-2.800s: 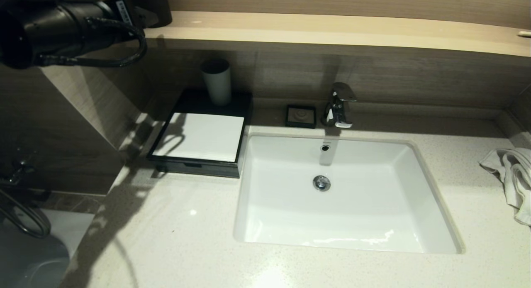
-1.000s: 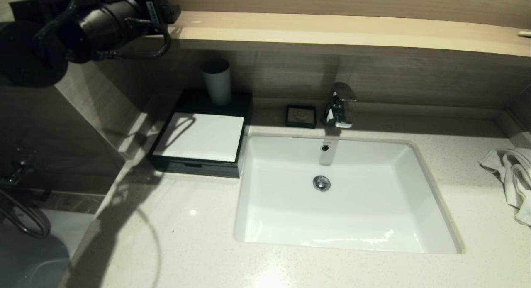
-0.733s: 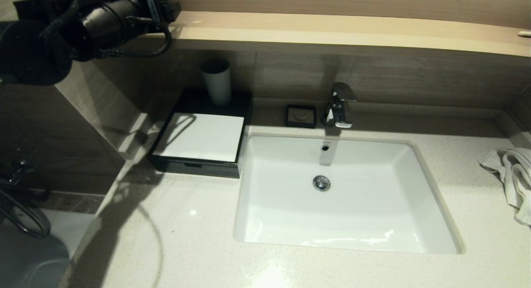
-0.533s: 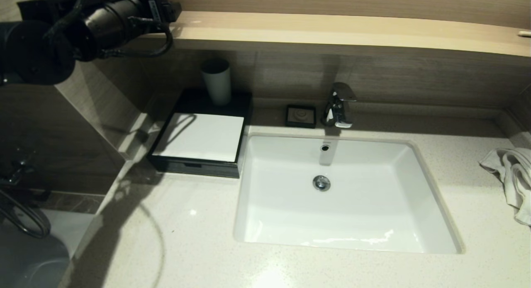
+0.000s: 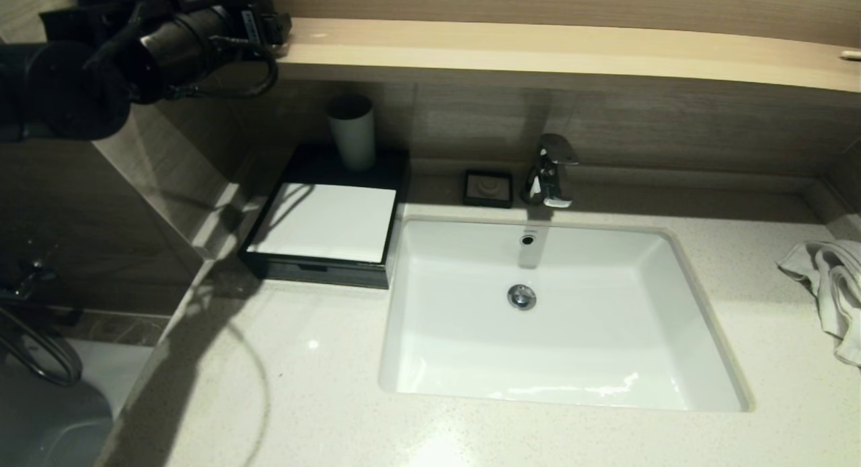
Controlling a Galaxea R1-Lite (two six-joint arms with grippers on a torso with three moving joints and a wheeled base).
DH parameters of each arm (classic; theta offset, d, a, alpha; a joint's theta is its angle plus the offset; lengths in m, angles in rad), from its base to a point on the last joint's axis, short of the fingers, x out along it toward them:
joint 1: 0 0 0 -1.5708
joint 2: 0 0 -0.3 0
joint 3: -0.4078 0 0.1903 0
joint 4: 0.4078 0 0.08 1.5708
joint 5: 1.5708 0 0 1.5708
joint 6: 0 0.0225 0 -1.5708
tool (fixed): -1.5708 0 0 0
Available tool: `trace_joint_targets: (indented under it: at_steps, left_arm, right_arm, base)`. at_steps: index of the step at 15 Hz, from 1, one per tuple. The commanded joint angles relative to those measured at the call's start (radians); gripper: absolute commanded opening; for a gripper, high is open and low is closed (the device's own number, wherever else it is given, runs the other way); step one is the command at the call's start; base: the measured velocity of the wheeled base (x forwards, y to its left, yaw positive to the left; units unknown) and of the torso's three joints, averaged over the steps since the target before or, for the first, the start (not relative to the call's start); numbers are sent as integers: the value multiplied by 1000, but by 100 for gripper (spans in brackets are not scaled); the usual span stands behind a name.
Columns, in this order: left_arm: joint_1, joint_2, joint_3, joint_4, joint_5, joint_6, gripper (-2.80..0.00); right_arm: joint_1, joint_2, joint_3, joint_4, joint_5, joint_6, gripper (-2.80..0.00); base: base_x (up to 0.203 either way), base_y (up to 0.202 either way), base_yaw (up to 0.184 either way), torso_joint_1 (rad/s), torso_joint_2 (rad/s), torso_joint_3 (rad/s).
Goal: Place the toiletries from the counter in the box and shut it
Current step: Pick up the cup
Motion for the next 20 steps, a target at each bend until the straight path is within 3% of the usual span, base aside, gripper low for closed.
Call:
trace_joint_targets:
  at_steps: [1, 20]
  left_arm:
    - [0, 6, -1, -3, 1, 1, 0]
    - [0, 24, -50, -3, 1, 2, 0]
  right_arm:
    - [0, 0, 0, -1, 0, 0, -280]
    - [0, 0, 0, 1, 0, 0, -280]
  base:
    - [0, 0, 0, 0, 0, 0]
    - [0, 0, 0, 0, 0, 0]
